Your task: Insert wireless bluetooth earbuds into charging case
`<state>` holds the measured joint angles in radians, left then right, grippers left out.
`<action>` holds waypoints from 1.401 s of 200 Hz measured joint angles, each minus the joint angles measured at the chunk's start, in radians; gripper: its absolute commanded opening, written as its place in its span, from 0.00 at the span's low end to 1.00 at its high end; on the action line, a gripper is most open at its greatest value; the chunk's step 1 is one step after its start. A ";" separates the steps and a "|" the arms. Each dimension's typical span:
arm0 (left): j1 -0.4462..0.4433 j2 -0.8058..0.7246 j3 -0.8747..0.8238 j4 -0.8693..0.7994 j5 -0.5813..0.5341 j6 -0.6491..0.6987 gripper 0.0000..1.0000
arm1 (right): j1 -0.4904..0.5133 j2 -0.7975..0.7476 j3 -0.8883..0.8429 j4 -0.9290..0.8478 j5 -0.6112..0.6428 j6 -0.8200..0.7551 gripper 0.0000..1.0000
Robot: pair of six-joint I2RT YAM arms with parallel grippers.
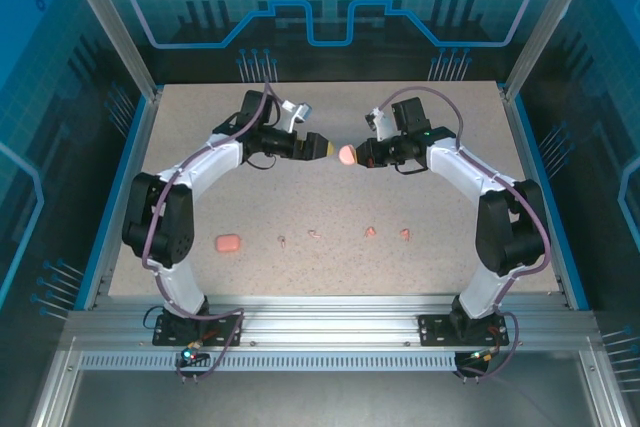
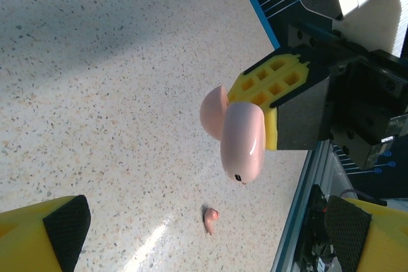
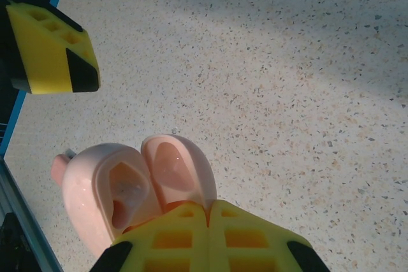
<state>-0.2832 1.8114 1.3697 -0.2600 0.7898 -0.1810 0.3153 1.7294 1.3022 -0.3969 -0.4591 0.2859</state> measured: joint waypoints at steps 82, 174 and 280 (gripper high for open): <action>0.000 0.023 0.042 -0.061 0.013 0.032 0.99 | -0.002 0.000 0.000 0.000 0.007 -0.003 0.00; 0.000 0.088 0.150 -0.183 0.064 0.108 0.99 | 0.003 0.017 0.023 0.002 0.007 -0.007 0.00; 0.000 0.108 0.224 -0.312 0.085 0.182 0.99 | 0.014 0.027 0.035 -0.008 0.011 -0.026 0.00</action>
<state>-0.2832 1.9190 1.5940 -0.5720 0.8749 0.0006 0.3294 1.7565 1.3369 -0.4053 -0.4477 0.2596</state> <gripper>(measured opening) 0.987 0.046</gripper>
